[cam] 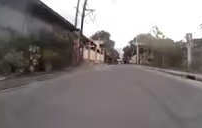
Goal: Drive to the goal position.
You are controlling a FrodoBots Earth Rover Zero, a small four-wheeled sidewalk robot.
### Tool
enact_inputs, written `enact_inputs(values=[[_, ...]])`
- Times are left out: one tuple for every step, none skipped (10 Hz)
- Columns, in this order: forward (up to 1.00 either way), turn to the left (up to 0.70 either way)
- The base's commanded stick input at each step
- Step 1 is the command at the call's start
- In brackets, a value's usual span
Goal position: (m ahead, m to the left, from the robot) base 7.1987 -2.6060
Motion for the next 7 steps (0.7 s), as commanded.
enact_inputs(values=[[1.0,0.0],[1.0,-0.1],[1.0,-0.27],[1.0,-0.37],[1.0,-0.4],[1.0,-0.4],[1.0,-0.4]])
